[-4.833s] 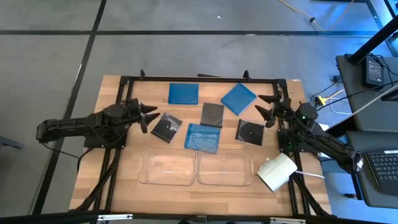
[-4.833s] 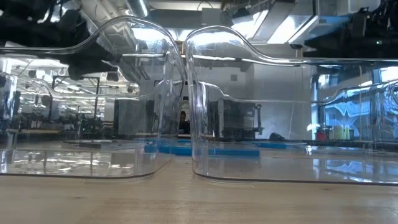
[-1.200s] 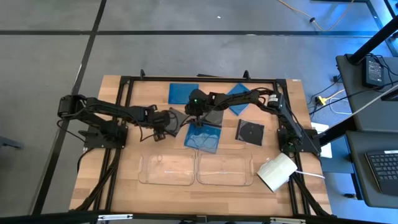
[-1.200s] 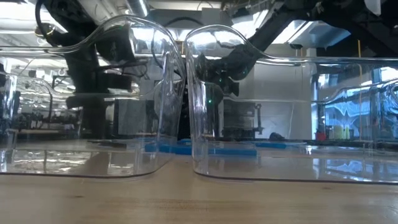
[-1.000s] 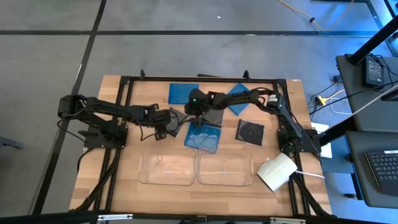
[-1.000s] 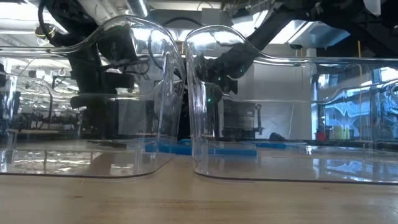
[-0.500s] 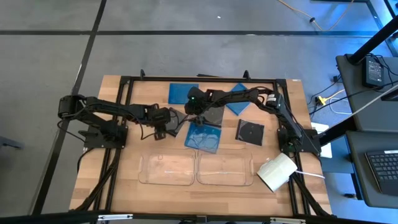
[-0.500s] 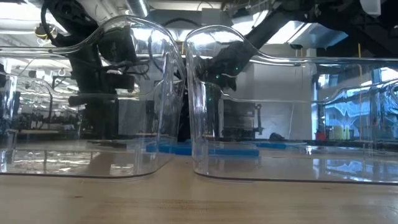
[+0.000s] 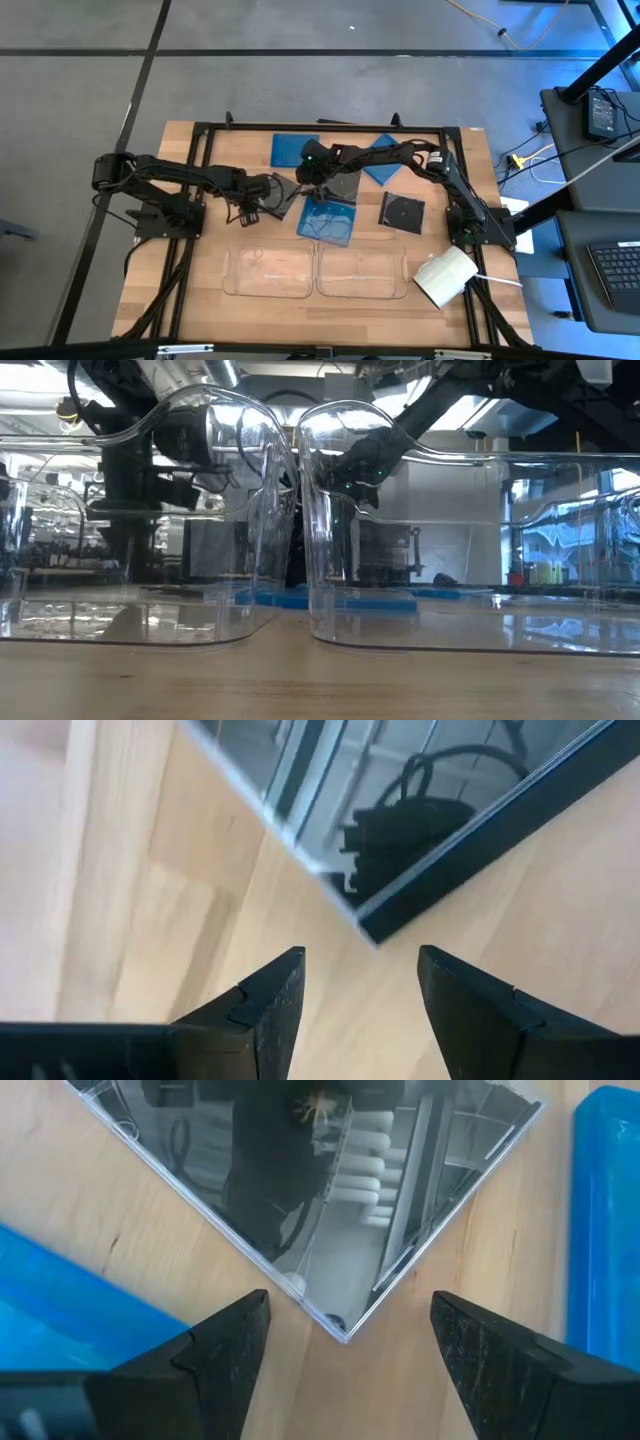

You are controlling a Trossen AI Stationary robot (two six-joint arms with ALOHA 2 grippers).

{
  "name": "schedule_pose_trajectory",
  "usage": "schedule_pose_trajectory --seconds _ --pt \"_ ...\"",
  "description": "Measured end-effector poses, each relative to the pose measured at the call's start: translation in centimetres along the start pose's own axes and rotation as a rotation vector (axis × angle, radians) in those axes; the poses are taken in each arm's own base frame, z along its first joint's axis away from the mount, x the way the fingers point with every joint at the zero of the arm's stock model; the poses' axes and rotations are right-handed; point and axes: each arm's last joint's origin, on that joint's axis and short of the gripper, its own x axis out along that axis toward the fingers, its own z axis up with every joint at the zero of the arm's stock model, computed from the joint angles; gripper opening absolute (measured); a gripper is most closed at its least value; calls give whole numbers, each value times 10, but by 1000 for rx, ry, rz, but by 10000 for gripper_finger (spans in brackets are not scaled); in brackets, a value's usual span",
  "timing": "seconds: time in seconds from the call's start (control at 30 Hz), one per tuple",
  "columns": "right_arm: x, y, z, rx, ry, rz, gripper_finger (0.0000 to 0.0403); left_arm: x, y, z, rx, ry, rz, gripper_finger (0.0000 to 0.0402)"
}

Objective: Pick & place jewel cases by type
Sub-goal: Put the left black CD case into the left transparent bin

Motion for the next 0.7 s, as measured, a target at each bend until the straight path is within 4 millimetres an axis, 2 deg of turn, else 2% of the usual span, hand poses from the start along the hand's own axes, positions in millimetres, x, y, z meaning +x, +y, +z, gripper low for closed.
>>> schedule_pose_trajectory --seconds 0.27,0.37,0.57,0.7 --pt "0 0 0 0 -6 11 284 14 -1 -4 -19 -56 -62 192" --pt "0 0 0 0 -8 12 284 18 0 -8 -24 -51 -26 192" --pt "0 0 0 -1 -11 15 284 26 -1 -15 150 -78 -30 192" --pt "0 0 0 0 -13 20 284 27 -1 -15 201 -94 -44 192"
